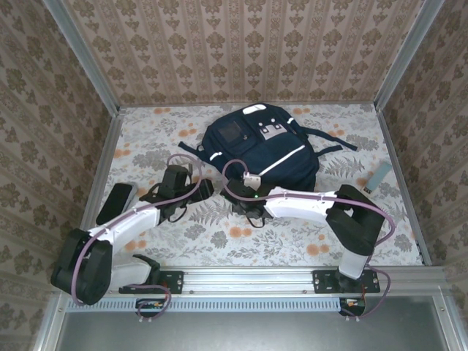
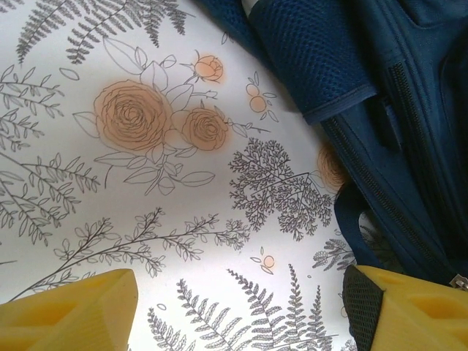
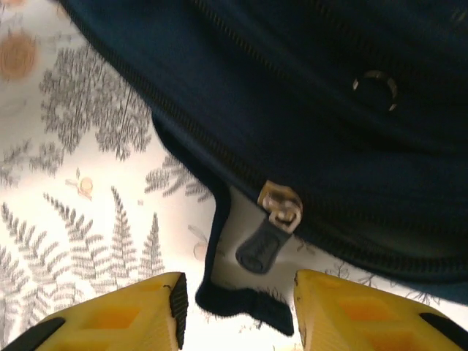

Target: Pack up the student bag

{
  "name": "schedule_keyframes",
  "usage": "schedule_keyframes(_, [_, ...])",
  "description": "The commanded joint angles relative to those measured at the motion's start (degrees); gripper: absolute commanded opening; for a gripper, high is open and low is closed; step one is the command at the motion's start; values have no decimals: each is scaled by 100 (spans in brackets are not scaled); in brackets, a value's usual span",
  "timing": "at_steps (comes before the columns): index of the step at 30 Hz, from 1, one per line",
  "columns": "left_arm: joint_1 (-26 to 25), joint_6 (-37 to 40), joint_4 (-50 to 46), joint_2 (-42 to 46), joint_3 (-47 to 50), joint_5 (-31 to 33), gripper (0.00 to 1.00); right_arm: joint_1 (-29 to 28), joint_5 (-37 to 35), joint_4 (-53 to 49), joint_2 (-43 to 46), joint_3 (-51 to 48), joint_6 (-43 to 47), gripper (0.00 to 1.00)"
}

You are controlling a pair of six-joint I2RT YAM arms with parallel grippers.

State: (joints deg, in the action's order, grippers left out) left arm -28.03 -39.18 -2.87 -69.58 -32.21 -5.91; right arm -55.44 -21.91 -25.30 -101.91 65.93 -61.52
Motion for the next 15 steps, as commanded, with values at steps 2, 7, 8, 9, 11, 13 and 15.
schedule_keyframes(2, [45,-185,-135,197,65,-6,76,-2,-630,-520,-334,360,-524,43])
schedule_keyframes(7, [52,-321,-105,217,75,-80,76,6,-785,-884,-646,693,-706,41])
schedule_keyframes(8, [44,-355,-86,214,79,-106,76,7,-826,-948,-680,740,-766,40])
schedule_keyframes(9, [48,-372,-56,208,74,-137,76,14,-857,-992,-716,759,-812,39])
schedule_keyframes(11, [50,-401,11,193,83,-233,77,23,-882,-1037,-776,789,-868,36])
schedule_keyframes(13, [49,-456,42,182,83,-252,77,24,-893,-1073,-805,798,-881,33])
schedule_keyframes(15, [49,-532,84,160,79,-270,77,32,-911,-1101,-814,798,-872,30])
